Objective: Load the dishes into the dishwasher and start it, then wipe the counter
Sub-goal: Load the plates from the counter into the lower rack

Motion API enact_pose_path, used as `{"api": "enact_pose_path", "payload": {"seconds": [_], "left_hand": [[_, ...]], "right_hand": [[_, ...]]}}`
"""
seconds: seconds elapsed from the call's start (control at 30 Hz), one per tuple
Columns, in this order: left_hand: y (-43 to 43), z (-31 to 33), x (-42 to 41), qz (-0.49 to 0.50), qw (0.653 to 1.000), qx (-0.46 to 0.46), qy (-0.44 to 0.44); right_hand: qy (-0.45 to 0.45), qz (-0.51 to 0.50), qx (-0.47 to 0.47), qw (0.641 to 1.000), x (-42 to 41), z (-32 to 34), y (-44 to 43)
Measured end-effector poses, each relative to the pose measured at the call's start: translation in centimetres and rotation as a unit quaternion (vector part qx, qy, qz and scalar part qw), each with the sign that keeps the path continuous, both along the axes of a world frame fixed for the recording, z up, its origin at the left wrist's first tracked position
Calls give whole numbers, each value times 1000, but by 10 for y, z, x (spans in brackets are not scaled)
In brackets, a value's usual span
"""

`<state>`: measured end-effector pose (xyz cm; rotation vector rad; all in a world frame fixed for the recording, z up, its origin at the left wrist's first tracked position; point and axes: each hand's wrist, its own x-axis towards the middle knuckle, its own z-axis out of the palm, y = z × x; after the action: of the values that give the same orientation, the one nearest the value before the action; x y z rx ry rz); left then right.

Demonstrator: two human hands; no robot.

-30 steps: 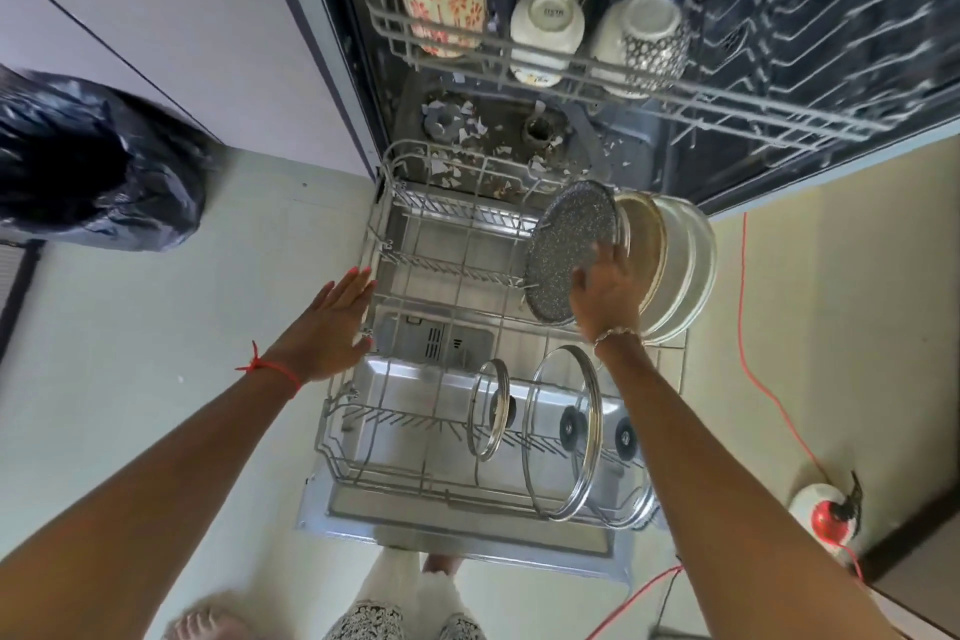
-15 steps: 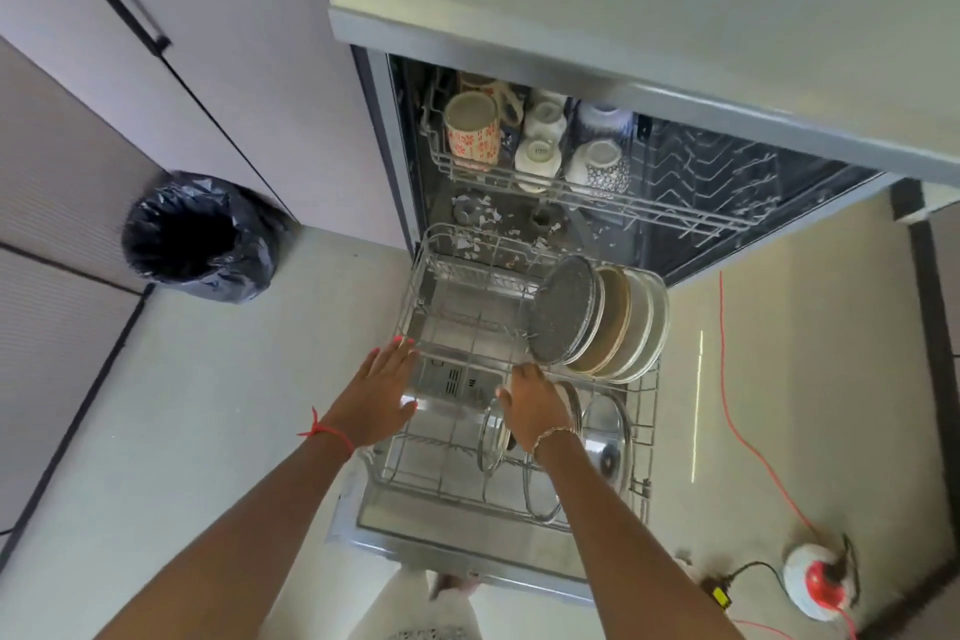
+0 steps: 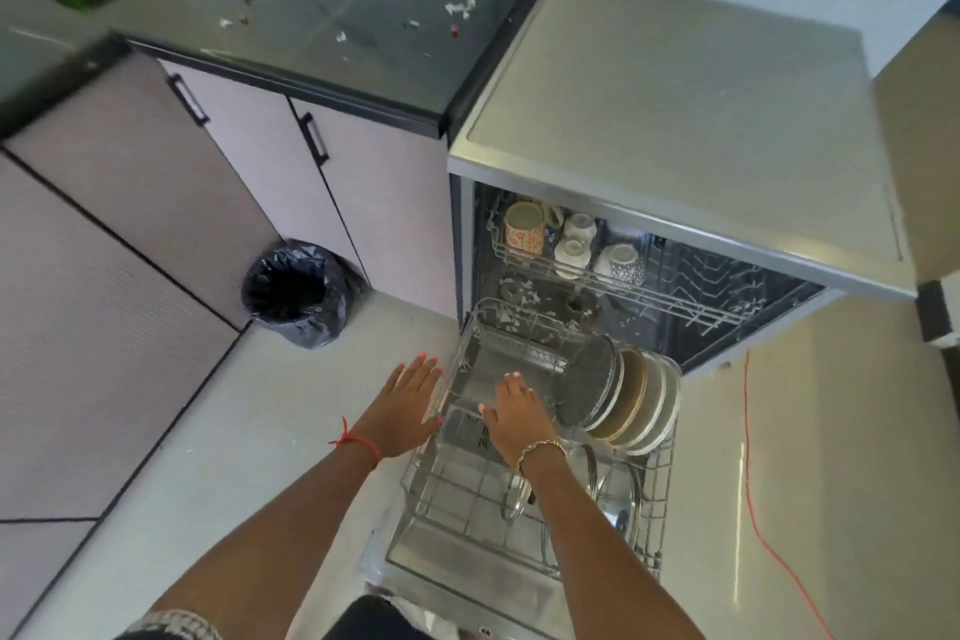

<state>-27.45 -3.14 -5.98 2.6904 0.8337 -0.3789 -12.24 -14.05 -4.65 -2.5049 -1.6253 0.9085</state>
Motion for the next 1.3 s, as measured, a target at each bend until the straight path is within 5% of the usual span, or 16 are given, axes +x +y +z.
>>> {"api": "enact_pose_path", "payload": {"seconds": [0.53, 0.8, 1.3], "left_hand": [[197, 27, -83, 0, 994, 84, 71], [357, 50, -151, 105, 992, 65, 13], [534, 122, -237, 259, 937, 201, -121]], "right_hand": [[-2, 51, 116, 992, -82, 20, 209], [-4, 72, 167, 983, -145, 44, 387], [-77, 176, 233, 953, -186, 127, 582]]}}
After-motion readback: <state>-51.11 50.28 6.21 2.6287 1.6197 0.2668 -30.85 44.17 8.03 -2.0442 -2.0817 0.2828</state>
